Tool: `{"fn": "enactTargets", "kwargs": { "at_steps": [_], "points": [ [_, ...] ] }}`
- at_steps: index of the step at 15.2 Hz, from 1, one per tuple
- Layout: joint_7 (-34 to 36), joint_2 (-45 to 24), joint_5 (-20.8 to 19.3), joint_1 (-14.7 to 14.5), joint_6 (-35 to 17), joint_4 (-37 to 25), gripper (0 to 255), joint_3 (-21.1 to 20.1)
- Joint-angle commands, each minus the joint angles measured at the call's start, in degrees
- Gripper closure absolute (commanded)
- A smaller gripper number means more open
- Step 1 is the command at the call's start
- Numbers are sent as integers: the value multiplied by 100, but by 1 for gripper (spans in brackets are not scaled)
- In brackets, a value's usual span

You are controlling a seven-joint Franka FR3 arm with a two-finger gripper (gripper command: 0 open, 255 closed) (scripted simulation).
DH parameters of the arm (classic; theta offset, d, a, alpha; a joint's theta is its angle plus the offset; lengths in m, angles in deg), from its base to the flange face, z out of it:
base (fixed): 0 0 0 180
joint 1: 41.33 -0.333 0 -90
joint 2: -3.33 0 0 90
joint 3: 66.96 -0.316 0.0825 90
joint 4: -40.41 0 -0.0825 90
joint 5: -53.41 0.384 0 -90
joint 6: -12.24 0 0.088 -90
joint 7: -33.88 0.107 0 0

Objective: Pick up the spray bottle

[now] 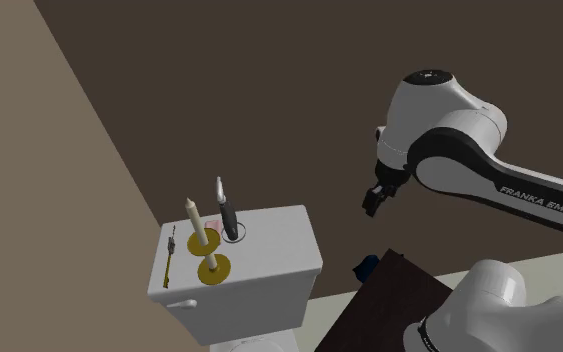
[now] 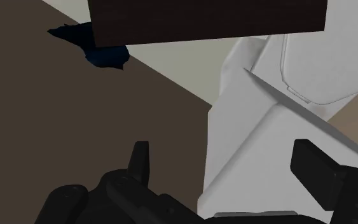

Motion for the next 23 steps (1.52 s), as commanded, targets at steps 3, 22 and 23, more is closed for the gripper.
{"fn": "enactTargets", "kwargs": {
  "at_steps": [3,22,23],
  "points": [
    [366,-259,151,-25,-147,-153,0,-239],
    [3816,-3719,-10,92,-803,-3265,0,-2180],
    [4005,-3953,-113,80,-769,-3524,0,-2259]
  ]
}}
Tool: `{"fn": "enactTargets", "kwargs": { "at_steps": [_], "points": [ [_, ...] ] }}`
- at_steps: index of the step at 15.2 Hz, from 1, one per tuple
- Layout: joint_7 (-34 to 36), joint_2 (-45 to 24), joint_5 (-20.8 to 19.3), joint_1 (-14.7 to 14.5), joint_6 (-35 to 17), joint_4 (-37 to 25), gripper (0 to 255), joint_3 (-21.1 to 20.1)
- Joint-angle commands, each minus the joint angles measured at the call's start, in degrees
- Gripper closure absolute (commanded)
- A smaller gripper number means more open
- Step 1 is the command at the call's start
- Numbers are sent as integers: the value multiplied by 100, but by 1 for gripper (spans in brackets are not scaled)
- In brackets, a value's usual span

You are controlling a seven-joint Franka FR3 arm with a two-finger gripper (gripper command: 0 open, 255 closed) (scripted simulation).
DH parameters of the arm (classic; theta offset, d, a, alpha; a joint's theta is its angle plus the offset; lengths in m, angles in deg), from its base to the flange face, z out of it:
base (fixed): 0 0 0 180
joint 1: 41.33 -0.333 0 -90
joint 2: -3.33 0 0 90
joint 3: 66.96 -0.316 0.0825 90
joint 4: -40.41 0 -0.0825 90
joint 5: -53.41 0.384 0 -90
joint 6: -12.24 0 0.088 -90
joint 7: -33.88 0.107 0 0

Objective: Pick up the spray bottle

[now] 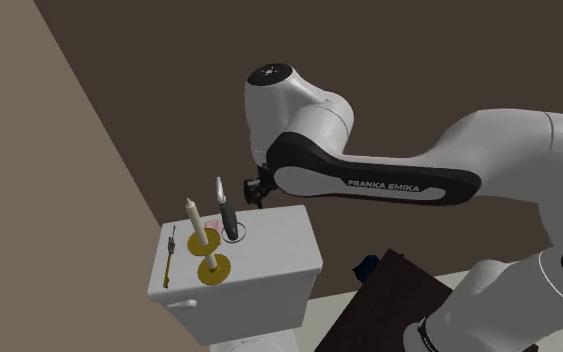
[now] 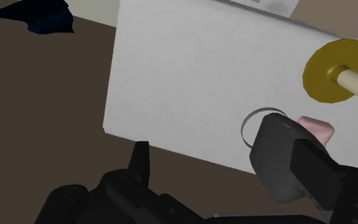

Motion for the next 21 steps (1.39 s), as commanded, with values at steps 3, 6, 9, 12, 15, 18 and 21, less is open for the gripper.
{"fn": "enactTargets", "kwargs": {
  "at_steps": [3,6,9,12,15,18,21],
  "points": [
    [805,-1020,-475,-114,178,-1131,0,-310],
    [1317,-1842,-914,-324,468,-2157,0,-439],
    [1729,-2772,-1403,-695,910,-3443,0,-464],
    [1900,-3328,-1666,-971,1146,-4212,0,-407],
    [1952,-3197,-1608,-876,842,-3775,0,-414],
    [2001,-3097,-1568,-800,559,-3392,0,-417],
    [2016,-3084,-1563,-792,505,-3322,255,-418]
  ]
}}
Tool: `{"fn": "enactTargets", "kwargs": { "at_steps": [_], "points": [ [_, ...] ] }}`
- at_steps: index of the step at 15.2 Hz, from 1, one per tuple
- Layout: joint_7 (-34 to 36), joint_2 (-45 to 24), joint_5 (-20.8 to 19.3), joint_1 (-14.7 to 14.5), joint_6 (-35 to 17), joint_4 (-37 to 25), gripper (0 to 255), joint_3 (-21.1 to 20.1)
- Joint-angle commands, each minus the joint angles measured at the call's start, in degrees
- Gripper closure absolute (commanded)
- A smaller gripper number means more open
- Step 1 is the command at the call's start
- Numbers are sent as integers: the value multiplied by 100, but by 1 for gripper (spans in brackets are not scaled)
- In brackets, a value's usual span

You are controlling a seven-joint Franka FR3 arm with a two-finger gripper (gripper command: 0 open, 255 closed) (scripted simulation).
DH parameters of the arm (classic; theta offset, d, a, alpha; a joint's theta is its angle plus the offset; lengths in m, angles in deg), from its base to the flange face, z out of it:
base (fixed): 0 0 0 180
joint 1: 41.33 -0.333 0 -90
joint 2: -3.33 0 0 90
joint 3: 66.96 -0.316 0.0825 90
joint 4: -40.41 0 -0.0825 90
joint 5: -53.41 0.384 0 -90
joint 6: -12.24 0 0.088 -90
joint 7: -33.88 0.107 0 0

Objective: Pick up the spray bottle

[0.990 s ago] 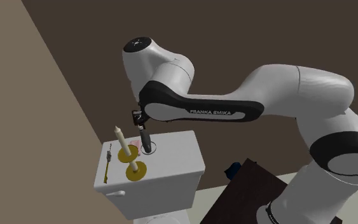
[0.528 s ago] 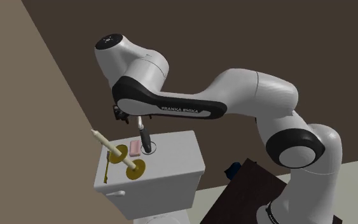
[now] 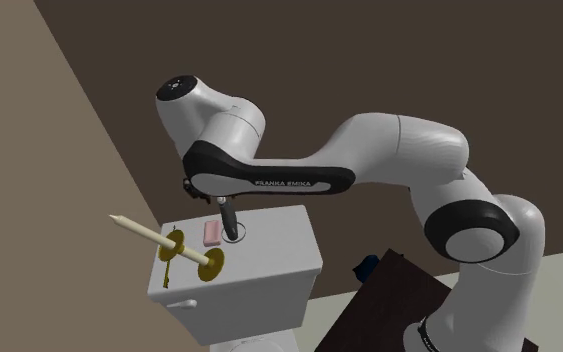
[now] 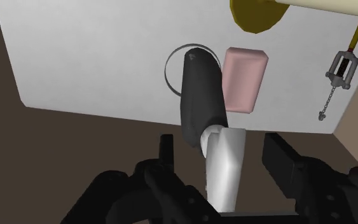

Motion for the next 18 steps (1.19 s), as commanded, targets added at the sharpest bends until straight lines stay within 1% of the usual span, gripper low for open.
{"fn": "enactTargets", "kwargs": {
  "at_steps": [1,9,14,18],
  "points": [
    [4,6,2,5,-23,28,255,0],
    [1,12,5,8,-22,31,255,0],
    [-80,-161,-68,-121,455,-620,255,5],
    [-156,-370,-162,-271,886,-1263,255,20]
  ]
}}
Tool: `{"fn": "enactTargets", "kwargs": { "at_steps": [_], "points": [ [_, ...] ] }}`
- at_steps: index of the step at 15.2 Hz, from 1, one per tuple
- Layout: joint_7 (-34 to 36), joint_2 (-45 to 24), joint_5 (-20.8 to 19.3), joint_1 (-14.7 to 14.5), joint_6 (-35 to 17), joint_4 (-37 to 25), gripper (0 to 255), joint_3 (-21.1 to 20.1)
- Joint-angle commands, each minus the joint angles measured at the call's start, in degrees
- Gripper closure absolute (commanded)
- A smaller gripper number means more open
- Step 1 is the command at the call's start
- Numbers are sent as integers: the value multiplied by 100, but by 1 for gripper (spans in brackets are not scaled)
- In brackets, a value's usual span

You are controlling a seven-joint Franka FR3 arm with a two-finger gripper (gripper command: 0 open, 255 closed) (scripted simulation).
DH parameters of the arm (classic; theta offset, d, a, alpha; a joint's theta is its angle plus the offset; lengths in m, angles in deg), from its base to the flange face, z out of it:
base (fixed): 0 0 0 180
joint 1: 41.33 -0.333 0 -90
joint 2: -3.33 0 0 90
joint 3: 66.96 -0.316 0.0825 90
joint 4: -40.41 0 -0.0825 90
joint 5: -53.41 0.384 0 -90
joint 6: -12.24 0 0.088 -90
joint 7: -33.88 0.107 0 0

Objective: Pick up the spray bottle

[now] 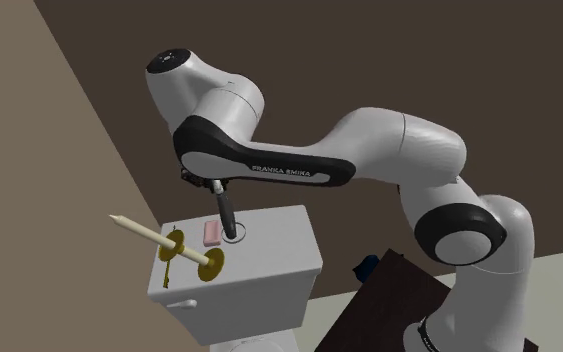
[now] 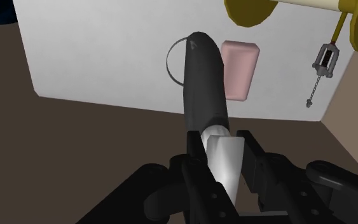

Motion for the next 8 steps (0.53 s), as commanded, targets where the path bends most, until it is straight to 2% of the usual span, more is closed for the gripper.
{"fn": "enactTargets", "kwargs": {
  "at_steps": [1,6,8],
  "points": [
    [-55,-134,-60,-83,238,-376,255,15],
    [-215,-630,-288,-436,958,-1619,255,89],
    [-224,-653,-297,-454,987,-1673,255,97]
  ]
}}
